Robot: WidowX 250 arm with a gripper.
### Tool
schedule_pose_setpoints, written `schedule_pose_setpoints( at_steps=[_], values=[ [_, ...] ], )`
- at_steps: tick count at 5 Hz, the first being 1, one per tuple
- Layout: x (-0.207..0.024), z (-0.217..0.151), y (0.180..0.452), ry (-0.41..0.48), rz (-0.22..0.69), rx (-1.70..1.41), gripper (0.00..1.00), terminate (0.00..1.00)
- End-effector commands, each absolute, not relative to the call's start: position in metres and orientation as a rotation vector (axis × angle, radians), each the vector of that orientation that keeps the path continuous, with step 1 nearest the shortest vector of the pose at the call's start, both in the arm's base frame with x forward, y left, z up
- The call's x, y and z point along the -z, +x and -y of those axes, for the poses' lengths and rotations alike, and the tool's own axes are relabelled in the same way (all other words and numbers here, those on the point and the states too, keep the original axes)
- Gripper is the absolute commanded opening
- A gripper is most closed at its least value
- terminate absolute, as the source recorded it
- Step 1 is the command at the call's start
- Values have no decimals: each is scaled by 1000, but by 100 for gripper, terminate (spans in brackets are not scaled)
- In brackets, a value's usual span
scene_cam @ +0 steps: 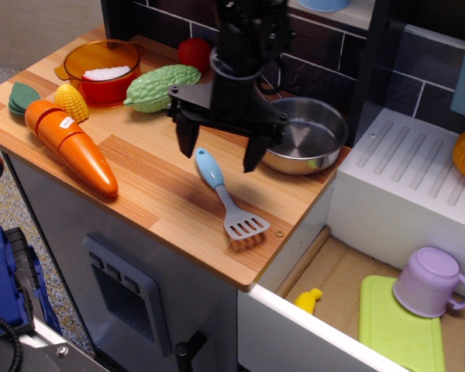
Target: Put spatula in pan
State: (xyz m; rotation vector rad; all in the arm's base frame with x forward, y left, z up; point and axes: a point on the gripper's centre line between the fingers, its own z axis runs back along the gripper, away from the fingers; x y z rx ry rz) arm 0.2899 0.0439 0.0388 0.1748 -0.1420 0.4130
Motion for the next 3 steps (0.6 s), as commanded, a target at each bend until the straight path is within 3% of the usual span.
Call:
schedule_pose_setpoints(
  at_steps=[1, 3],
  values=[
    [-35, -52, 297, 157, 182, -453, 100, 0],
    [-18, -55, 299, 135, 200, -497, 100, 0]
  ],
)
